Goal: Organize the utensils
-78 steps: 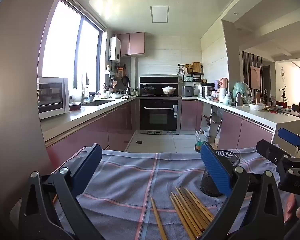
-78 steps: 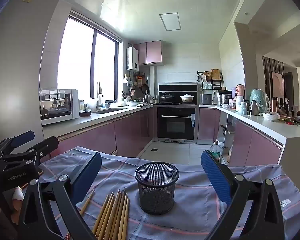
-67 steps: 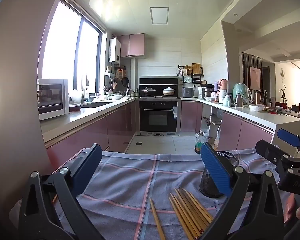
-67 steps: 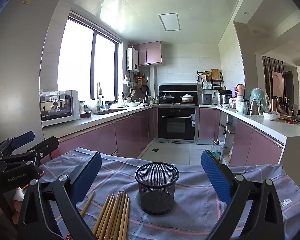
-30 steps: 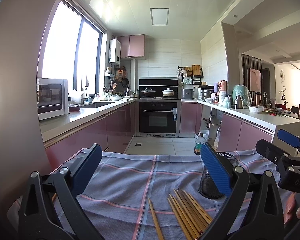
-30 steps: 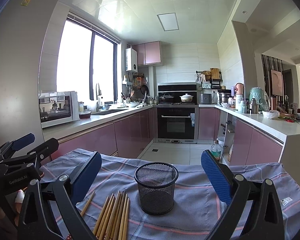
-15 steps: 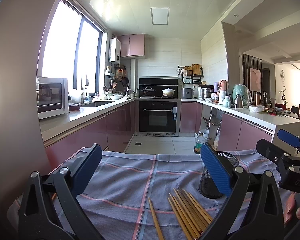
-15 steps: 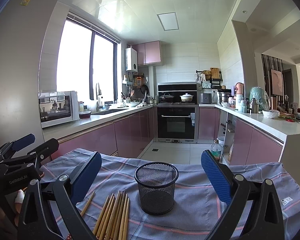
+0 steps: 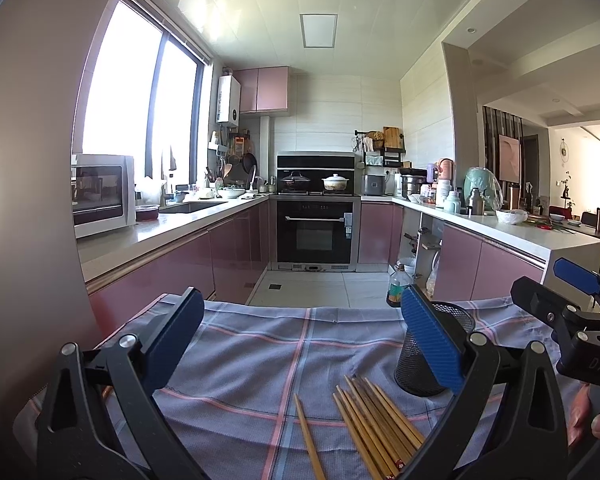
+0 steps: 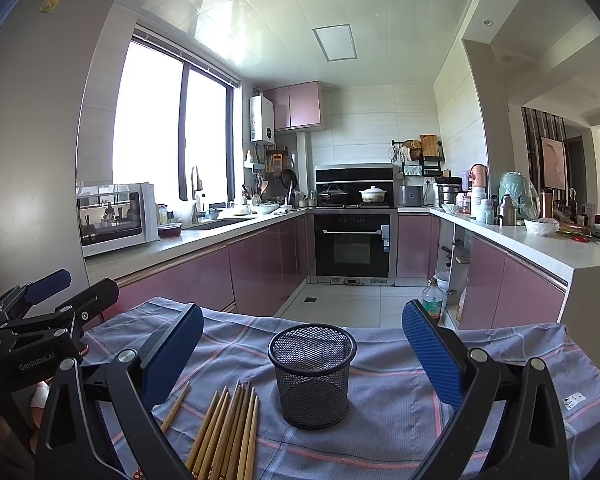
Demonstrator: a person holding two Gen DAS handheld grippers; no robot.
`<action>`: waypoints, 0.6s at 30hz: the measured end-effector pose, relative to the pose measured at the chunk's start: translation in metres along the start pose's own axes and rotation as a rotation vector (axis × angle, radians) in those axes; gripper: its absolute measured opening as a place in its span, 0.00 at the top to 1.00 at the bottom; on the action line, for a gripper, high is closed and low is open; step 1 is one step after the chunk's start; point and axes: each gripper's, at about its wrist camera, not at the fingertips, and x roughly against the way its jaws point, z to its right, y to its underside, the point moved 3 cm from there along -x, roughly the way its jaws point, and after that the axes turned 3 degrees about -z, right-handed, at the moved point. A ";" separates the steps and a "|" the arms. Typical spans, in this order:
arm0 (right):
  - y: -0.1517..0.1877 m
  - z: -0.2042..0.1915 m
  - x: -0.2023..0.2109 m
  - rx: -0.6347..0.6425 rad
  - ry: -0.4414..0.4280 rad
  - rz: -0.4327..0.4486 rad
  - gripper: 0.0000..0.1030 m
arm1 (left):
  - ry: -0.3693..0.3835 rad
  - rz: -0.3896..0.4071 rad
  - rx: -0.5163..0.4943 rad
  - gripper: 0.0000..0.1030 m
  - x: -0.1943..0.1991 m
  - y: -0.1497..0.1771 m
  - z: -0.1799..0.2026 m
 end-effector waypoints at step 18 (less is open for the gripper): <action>0.000 0.001 -0.001 -0.003 -0.002 -0.003 0.07 | 0.003 -0.004 0.001 0.06 -0.001 0.001 0.002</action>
